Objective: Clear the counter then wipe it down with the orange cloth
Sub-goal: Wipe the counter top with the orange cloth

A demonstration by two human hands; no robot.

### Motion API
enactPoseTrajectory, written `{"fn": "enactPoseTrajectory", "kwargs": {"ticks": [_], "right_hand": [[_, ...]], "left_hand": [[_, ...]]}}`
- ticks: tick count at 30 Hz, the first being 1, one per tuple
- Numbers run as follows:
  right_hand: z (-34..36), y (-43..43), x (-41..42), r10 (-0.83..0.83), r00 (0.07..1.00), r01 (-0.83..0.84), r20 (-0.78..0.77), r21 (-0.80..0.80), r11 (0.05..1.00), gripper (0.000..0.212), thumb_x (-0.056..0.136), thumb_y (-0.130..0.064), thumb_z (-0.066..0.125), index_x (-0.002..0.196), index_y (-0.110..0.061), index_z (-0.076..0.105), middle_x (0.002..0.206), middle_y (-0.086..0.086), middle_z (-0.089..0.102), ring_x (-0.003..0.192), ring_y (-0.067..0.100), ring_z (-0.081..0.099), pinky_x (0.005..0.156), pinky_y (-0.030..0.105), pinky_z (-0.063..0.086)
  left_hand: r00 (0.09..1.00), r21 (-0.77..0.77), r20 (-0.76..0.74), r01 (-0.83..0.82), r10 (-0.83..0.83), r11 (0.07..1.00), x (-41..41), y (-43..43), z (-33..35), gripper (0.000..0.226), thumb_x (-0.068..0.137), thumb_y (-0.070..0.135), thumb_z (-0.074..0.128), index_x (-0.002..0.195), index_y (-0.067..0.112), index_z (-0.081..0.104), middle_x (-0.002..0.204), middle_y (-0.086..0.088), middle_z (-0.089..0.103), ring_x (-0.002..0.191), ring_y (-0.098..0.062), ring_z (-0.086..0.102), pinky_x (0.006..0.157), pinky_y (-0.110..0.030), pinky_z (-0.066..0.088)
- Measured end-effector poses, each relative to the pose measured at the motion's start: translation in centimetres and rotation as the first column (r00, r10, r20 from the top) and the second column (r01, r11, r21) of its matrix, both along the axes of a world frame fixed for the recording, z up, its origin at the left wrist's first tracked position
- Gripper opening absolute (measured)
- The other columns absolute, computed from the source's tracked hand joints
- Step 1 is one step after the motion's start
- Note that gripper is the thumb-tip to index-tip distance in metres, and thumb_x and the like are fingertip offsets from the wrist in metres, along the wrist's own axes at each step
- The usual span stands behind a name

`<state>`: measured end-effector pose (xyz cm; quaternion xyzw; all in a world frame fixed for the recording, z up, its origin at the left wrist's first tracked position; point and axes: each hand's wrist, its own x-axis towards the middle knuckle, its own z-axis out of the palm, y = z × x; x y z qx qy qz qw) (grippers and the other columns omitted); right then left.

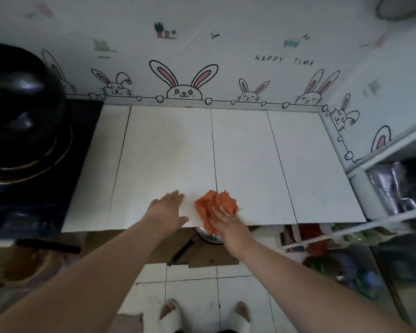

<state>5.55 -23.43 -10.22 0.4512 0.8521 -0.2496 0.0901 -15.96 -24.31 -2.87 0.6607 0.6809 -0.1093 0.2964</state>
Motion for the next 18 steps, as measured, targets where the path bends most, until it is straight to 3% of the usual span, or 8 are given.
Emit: {"fn": "enactPoseTrajectory", "kwargs": {"ticks": [2,4,5,7,9,10,14,18], "right_hand": [[2.5,-1.6,-0.6,-0.137,0.99,0.124,-0.038,-0.24,0.963,0.044,0.099,-0.008,0.043,0.142,-0.012,0.041,0.155,0.008,0.029,0.143,0.024,0.024,0.119,0.033,0.018],[5.0,-1.9,-1.2,-0.321,0.935,0.254,-0.148,-0.35,0.902,0.026,0.096,-0.004,0.048,0.12,-0.008,0.059,0.132,0.011,0.056,0.124,0.019,0.051,0.089,0.022,0.051],[6.5,-1.6,-1.3,-0.35,0.914,0.237,-0.204,-0.43,0.871,0.022,0.096,-0.007,0.049,0.11,-0.016,0.064,0.124,0.009,0.062,0.112,0.013,0.057,0.076,0.013,0.052],[9.2,-0.4,-1.8,-0.638,0.747,0.373,-0.188,-0.676,0.636,0.022,0.095,-0.013,0.052,0.107,-0.022,0.068,0.111,0.004,0.07,0.086,0.004,0.063,0.07,0.01,0.051],[12.4,0.8,-1.7,-0.713,0.635,0.374,-0.296,-0.69,0.619,0.023,0.091,-0.004,0.054,0.108,-0.012,0.068,0.083,0.001,0.075,0.062,0.009,0.067,0.056,0.024,0.055],[14.1,1.4,-1.5,-0.735,0.586,0.358,-0.343,-0.704,0.613,0.021,0.09,-0.003,0.056,0.104,-0.013,0.068,0.073,0.001,0.073,0.057,0.014,0.066,0.052,0.024,0.052],[19.5,3.2,-1.4,-0.804,0.429,0.222,-0.412,-0.814,0.536,0.026,0.091,-0.021,0.056,0.112,-0.008,0.065,0.1,0.017,0.068,0.073,0.025,0.069,0.061,0.034,0.057],[23.5,3.9,-0.8,-0.757,0.461,-0.015,-0.464,-0.857,0.516,0.065,0.093,-0.059,0.034,0.118,-0.005,0.062,0.108,0.018,0.067,0.081,0.03,0.07,0.059,0.036,0.057]], "left_hand": [[0.999,-0.012,0.048,0.018,-0.017,1.0,-0.4,-0.3,1.3,0.074,0.093,0.039,0.052,0.152,0.02,0.01,0.16,0.002,0.007,0.146,-0.016,0.015,0.118,-0.033,0.017],[0.996,-0.018,0.084,0.036,-0.034,0.999,-0.6,-0.2,2.8,0.074,0.093,0.034,0.053,0.152,0.022,0.01,0.16,0.003,0.009,0.145,-0.016,0.018,0.117,-0.028,0.019],[0.993,-0.026,0.113,0.028,-0.024,0.999,-0.6,-0.2,3.6,0.072,0.093,0.028,0.054,0.152,0.023,0.012,0.16,0.004,0.013,0.143,-0.016,0.023,0.114,-0.026,0.022],[0.976,-0.049,0.215,-0.028,0.038,0.998,-0.6,0.0,5.2,0.072,0.089,0.014,0.054,0.15,0.029,0.02,0.156,0.003,0.027,0.129,-0.017,0.044,0.099,-0.019,0.037],[0.921,-0.096,0.367,-0.101,0.129,0.99,-0.6,0.2,6.7,0.076,0.083,0.007,0.055,0.147,0.037,0.026,0.145,0.003,0.042,0.097,-0.013,0.058,0.073,-0.014,0.044],[0.887,-0.116,0.436,-0.114,0.154,0.987,-0.6,0.3,7.7,0.078,0.081,0.007,0.057,0.145,0.04,0.027,0.14,0.004,0.045,0.093,-0.011,0.054,0.072,-0.015,0.042],[0.736,-0.212,0.648,-0.07,0.194,0.975,0.2,0.8,11.5,0.08,0.073,0.011,0.072,0.138,0.042,0.036,0.127,0.014,0.047,0.112,-0.01,0.043,0.093,-0.027,0.031],[0.556,-0.229,0.794,-0.098,0.244,0.968,0.1,1.4,14.8,0.053,0.06,0.018,0.072,0.112,0.021,0.062,0.11,0.001,0.069,0.109,-0.016,0.058,0.1,-0.034,0.038]]}}
